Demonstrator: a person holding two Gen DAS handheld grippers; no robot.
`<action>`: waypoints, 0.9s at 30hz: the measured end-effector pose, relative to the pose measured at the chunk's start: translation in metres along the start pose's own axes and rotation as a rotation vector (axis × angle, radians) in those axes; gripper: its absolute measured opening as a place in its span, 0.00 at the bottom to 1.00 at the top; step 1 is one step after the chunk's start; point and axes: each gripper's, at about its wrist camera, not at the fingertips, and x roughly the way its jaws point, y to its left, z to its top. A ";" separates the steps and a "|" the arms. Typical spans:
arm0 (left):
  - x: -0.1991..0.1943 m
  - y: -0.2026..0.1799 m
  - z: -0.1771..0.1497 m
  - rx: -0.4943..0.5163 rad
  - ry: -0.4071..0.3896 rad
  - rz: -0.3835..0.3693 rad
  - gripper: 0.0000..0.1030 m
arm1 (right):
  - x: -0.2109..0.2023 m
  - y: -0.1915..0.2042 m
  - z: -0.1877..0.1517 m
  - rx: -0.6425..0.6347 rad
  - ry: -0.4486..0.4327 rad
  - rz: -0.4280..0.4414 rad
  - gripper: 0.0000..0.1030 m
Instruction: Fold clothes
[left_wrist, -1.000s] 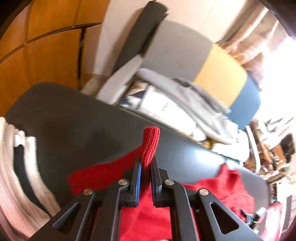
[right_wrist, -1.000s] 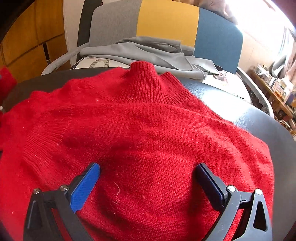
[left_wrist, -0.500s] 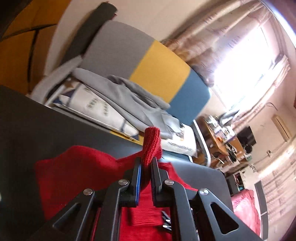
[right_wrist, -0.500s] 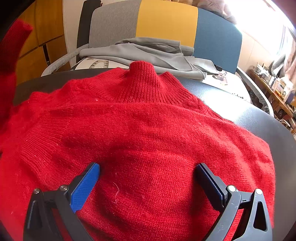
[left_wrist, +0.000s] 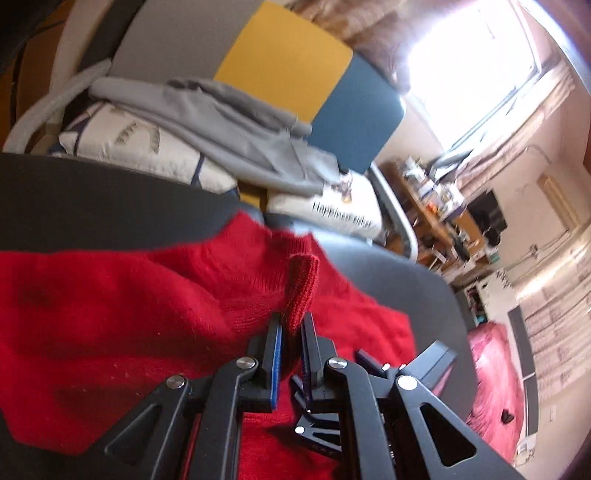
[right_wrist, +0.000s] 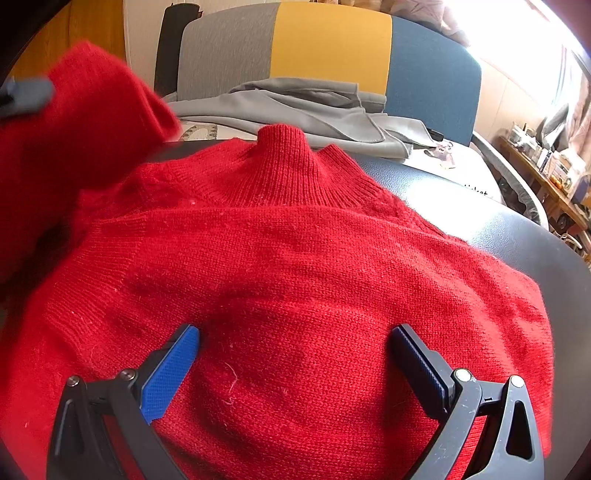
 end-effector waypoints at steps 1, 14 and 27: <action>0.007 0.000 -0.004 0.003 0.011 0.007 0.07 | 0.000 0.000 0.000 0.000 0.000 0.000 1.00; 0.047 0.006 -0.032 -0.009 0.075 -0.016 0.21 | 0.003 -0.004 0.002 -0.001 -0.003 -0.001 1.00; -0.067 0.026 -0.104 0.115 -0.167 0.106 0.30 | 0.001 -0.004 0.000 -0.001 -0.001 0.000 1.00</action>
